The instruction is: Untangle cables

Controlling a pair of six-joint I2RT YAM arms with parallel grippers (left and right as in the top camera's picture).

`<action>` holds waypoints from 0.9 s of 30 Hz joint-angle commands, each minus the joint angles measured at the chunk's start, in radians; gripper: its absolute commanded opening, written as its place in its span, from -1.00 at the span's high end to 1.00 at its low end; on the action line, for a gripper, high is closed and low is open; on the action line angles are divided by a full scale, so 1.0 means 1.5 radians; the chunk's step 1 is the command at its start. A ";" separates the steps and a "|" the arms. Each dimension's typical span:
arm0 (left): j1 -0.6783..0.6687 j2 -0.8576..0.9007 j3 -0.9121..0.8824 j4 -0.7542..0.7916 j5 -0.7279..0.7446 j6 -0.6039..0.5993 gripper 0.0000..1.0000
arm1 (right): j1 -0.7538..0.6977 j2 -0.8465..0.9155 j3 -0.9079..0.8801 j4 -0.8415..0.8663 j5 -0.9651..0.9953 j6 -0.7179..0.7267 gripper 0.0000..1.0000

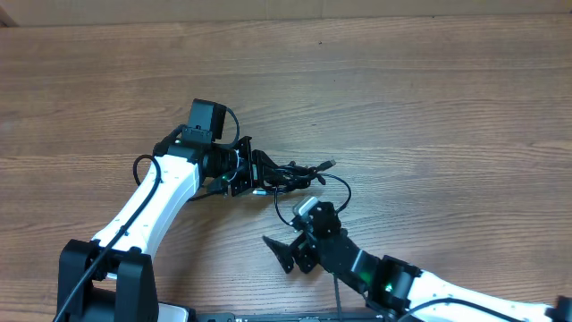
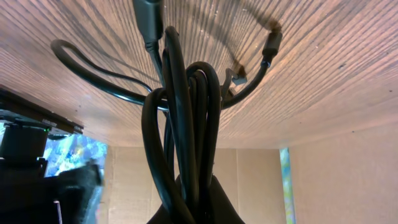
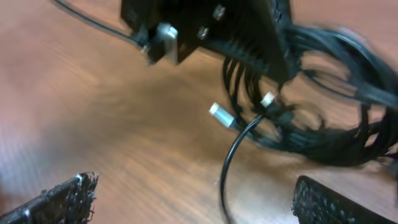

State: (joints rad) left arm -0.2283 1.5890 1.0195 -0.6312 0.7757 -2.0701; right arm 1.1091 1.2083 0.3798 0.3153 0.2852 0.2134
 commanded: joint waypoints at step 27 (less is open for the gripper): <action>-0.001 -0.005 0.005 -0.034 0.075 0.022 0.92 | -0.007 0.307 0.111 0.121 0.111 -0.143 0.48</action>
State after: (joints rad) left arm -0.2283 1.5890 1.0195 -0.6685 0.8459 -2.0583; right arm 1.1099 1.6615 0.5236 0.4870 0.4404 0.0059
